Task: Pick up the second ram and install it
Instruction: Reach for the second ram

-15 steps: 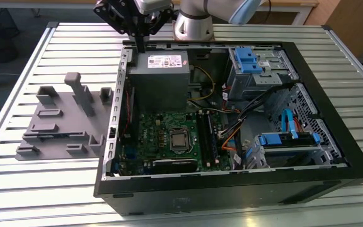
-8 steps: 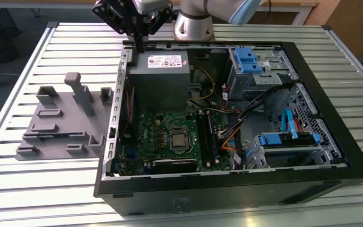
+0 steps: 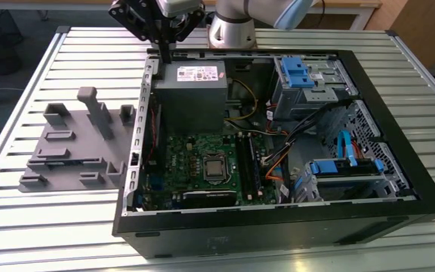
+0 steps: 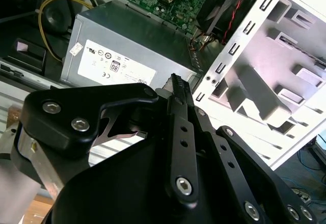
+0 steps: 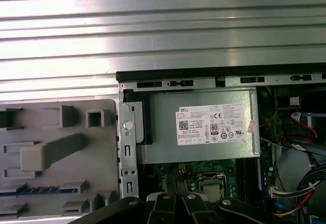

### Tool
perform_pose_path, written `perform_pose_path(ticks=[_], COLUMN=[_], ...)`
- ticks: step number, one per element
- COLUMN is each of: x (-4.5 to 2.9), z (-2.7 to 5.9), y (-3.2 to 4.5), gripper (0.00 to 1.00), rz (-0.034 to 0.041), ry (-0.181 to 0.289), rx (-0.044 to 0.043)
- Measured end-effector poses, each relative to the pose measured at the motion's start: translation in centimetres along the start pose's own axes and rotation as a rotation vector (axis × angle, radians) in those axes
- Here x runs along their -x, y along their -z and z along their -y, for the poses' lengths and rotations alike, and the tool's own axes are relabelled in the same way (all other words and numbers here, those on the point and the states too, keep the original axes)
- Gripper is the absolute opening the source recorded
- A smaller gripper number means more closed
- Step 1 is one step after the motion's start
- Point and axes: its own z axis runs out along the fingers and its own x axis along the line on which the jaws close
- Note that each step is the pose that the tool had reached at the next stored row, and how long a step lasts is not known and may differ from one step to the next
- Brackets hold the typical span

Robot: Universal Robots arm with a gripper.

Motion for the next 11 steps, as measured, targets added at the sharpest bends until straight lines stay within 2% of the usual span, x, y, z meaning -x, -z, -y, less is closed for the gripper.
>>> perform_pose_path(ticks=[11], x=[-0.25], z=[0.02], y=[0.01], gripper=[0.11], rz=[0.0000], ry=[0.000], rx=[0.0000])
